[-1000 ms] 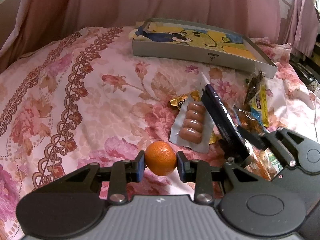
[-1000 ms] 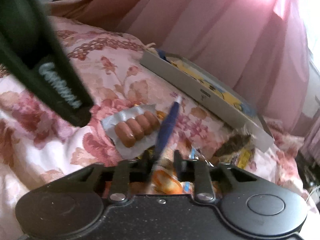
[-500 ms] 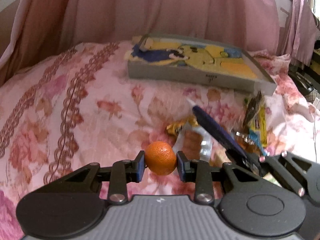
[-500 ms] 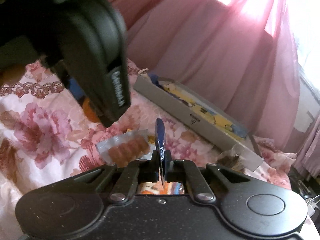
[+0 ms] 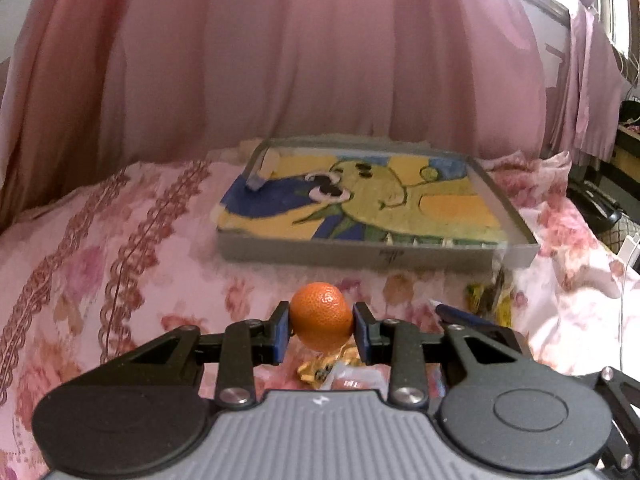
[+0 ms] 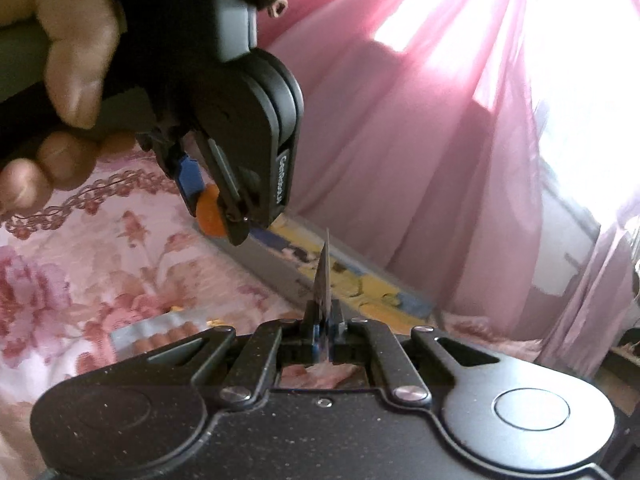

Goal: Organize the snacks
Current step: 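Carry the mandarin into the picture tray and open the left tool while the right tool carries the blue tube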

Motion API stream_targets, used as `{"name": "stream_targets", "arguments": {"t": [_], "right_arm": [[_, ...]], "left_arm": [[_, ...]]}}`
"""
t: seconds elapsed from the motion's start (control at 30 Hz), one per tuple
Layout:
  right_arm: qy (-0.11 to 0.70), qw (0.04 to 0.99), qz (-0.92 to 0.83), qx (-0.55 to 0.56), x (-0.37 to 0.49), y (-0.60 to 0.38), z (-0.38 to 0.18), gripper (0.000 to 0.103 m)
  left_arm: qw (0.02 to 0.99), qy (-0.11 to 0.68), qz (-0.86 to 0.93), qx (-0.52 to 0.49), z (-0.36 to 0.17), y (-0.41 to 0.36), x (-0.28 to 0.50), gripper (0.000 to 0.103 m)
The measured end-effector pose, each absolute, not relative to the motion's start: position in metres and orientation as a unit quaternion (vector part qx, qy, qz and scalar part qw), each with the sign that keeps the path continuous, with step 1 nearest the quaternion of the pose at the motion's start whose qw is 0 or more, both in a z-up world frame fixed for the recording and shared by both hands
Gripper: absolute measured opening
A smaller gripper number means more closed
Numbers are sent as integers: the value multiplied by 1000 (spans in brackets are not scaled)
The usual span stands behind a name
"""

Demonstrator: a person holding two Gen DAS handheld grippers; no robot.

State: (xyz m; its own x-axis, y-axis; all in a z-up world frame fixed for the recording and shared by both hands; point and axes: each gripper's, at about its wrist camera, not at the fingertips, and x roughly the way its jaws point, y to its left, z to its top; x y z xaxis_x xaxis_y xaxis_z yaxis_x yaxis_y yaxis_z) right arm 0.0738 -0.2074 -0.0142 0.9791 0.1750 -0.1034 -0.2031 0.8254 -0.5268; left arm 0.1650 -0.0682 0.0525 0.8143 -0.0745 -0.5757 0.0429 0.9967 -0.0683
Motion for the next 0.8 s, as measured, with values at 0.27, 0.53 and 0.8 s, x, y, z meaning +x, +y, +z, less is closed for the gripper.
{"name": "stream_targets", "arguments": {"t": [0.27, 0.53, 0.8], "right_arm": [[-13, 955, 97, -281, 69, -212, -6, 2], [-90, 943, 77, -311, 74, -220, 6, 2], [-138, 930, 19, -339, 127, -247, 6, 2]], "left_arm": [[954, 297, -31, -28, 60, -74, 171, 36], [960, 276, -29, -24, 75, -77, 184, 36], [961, 275, -24, -8, 82, -94, 226, 36]]}}
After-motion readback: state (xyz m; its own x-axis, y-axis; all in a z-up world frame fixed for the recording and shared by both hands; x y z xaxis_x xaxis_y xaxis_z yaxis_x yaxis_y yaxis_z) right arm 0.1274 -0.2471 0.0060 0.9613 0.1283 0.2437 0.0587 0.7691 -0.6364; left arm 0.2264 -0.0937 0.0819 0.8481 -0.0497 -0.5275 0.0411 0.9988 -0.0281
